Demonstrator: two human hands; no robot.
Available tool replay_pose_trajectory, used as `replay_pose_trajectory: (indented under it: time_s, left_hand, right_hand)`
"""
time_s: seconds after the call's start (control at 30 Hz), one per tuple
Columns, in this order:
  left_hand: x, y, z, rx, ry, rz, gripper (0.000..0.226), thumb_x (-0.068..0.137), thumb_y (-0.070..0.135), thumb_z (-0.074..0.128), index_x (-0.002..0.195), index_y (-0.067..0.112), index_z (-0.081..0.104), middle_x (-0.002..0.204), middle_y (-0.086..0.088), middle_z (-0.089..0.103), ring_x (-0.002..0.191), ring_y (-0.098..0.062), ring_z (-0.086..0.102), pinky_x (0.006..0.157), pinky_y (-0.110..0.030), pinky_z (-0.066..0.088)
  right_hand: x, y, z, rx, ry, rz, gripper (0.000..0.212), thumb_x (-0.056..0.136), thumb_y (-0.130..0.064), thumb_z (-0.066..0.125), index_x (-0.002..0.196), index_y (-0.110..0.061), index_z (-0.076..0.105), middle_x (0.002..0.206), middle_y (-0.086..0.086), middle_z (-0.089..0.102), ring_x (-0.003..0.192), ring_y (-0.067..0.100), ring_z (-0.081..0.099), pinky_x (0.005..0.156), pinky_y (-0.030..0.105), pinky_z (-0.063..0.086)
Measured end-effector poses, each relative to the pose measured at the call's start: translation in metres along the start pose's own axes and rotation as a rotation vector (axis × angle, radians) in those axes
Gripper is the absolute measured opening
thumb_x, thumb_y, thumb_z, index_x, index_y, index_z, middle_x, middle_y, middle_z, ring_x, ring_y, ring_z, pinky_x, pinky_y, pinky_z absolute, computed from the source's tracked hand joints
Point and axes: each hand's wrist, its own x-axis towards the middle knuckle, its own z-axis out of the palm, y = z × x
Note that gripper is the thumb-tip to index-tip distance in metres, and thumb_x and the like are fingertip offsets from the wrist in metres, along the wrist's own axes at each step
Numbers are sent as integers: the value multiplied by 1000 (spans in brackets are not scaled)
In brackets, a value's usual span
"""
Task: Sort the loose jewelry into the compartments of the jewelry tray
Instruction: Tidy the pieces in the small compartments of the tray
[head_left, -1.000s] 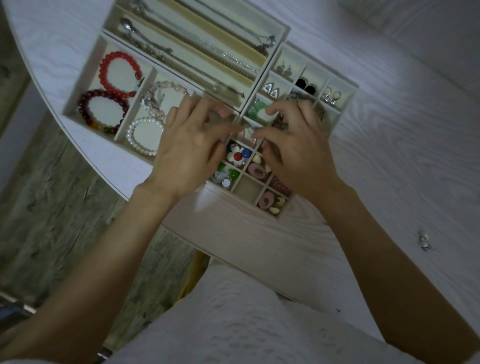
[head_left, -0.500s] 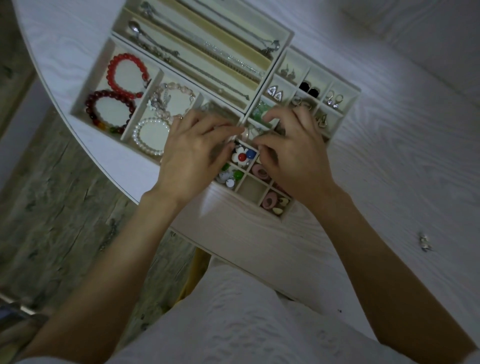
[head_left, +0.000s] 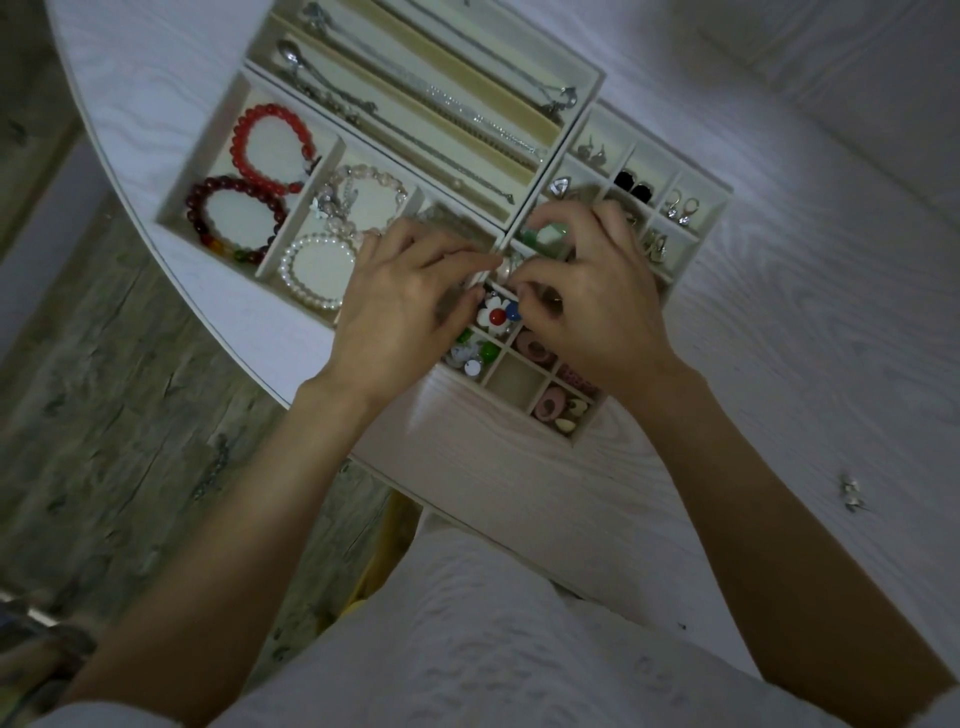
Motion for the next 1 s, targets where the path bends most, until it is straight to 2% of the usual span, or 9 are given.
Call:
replay_pose_trajectory:
  time_s: [0.13,0.3,0.47,0.6,0.67,0.73,0.8,0.87,1.0]
  left_hand:
    - [-5,10,-3,36,33,-18,27,90,26,61,114,16,68,105,-4,65,98,-22,46,80,-33,34]
    - [-24,52,7,51,14,-27,25,88,34,63,102,15,70,96,-5,66,89,-28,54,74,-35,40]
    - [-36,145,40,-163,-73,77,28,86,33,60,104,15,70,91,-1,67,86,-24,59,76,-34,46]
    - [-31,217,76,-310,-220,109,30,87,29,60,113,15,66,96,0,64,88,-17,56,71,-20,42]
    - [-26,236,99,-291,-321,78,37,86,26,66,121,16,61,106,-2,61,96,-18,54,72,-24,45]
    - [-18,252,119,-252,-395,33,45,85,27,68,128,19,56,117,-3,57,106,-19,50,79,-30,48]
    - [-10,260,133,-219,-414,8,47,84,27,69,129,20,56,119,-5,55,110,-21,48,83,-29,45]
    - [-4,267,140,-198,-422,50,40,83,23,69,122,22,63,115,-7,56,106,-22,50,78,-24,40]
    - [7,279,146,-115,-395,227,19,81,20,71,100,19,74,99,-9,62,86,-27,58,64,-28,46]
  right_hand:
    - [-19,1,-25,45,127,63,17,87,-17,58,87,-9,73,113,10,60,107,22,40,89,25,30]
    - [-95,24,-65,-3,258,244,15,86,-8,59,95,-10,71,104,9,62,101,27,47,85,33,39]
    - [-224,70,-87,-98,208,630,25,88,-18,53,107,-14,68,105,11,62,101,32,49,84,32,36]
    - [-282,100,-77,72,130,979,44,81,-15,68,124,-13,57,118,18,50,98,36,53,86,39,41]
    - [-287,103,-68,163,140,986,48,78,-14,71,124,-9,56,117,18,49,94,34,55,84,39,44]
    - [-288,103,-63,200,205,919,39,78,-12,70,115,-6,59,110,16,53,93,32,56,82,32,42]
    - [-283,103,-58,211,258,884,27,81,-14,68,107,-6,62,103,14,57,91,28,58,77,23,36]
    - [-280,106,-57,200,287,865,19,84,-16,65,101,-7,64,97,12,59,85,25,58,71,21,35]
    - [-286,115,-60,205,283,795,11,87,-19,63,93,-10,65,89,7,60,78,21,57,67,33,46]
